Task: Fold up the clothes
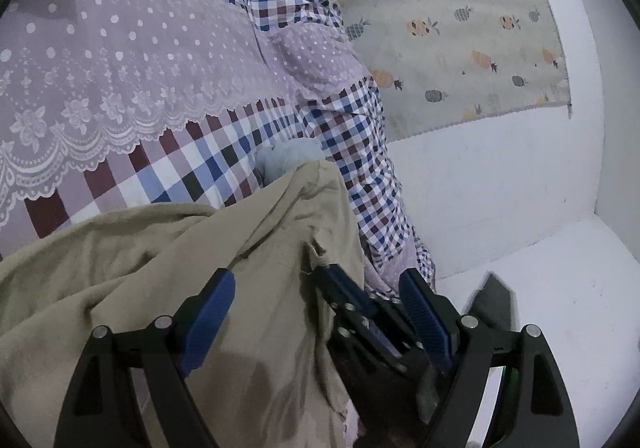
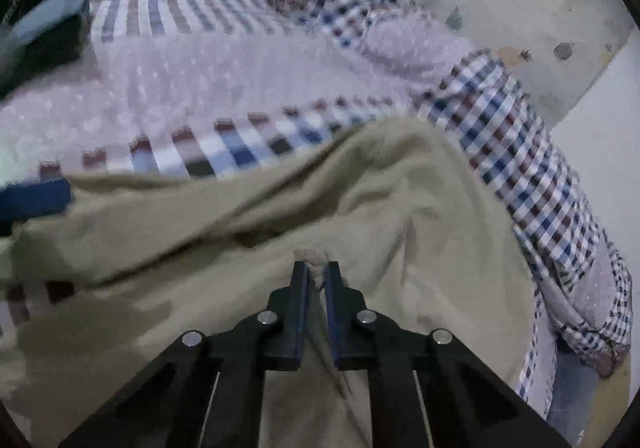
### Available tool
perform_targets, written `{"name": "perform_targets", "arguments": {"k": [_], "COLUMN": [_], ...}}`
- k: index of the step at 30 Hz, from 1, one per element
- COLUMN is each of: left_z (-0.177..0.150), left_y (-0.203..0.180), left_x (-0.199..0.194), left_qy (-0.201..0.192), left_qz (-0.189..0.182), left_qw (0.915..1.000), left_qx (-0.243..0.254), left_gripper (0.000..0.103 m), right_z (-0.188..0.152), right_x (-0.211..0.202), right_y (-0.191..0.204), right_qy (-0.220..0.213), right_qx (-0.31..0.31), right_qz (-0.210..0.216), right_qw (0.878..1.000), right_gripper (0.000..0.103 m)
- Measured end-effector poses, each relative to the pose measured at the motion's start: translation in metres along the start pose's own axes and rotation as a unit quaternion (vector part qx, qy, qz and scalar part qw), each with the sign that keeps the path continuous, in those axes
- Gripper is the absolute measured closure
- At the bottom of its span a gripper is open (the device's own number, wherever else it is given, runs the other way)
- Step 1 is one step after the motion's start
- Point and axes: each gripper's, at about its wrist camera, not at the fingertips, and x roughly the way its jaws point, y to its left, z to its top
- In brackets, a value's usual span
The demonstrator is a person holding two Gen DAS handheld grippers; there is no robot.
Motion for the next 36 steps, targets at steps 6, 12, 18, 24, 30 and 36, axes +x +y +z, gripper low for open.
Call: {"name": "perform_targets", "arguments": {"k": [6, 12, 18, 24, 30, 36], "left_z": [-0.011, -0.016, -0.030, -0.045, -0.059, -0.066], "left_y": [-0.003, -0.005, -0.003, -0.009, -0.014, -0.015], "left_x": [0.012, 0.019, 0.034, 0.044, 0.049, 0.059], "left_qy": [0.018, 0.019, 0.031, 0.030, 0.017, 0.021], "left_qz": [0.024, 0.044, 0.057, 0.080, 0.096, 0.106], "left_qw": [0.9991, 0.9972, 0.9950, 0.9897, 0.9858, 0.9830], "left_qx": [0.030, 0.058, 0.075, 0.116, 0.137, 0.149], "left_gripper": [0.017, 0.017, 0.017, 0.017, 0.017, 0.017], "right_z": [0.003, -0.044, -0.161, -0.326, -0.385, -0.375], "right_x": [0.004, -0.032, -0.094, -0.116, -0.104, -0.068], "right_y": [0.015, -0.029, -0.138, -0.210, -0.200, -0.183], "right_qy": [0.008, -0.027, -0.054, 0.038, 0.054, 0.071], "right_qx": [0.010, 0.124, 0.270, 0.368, 0.368, 0.278], "right_qz": [0.055, 0.104, 0.066, -0.056, -0.035, -0.044], "right_qw": [0.998, 0.987, 0.959, 0.927, 0.928, 0.957], "right_gripper": [0.092, 0.044, 0.035, 0.035, 0.036, 0.044]}}
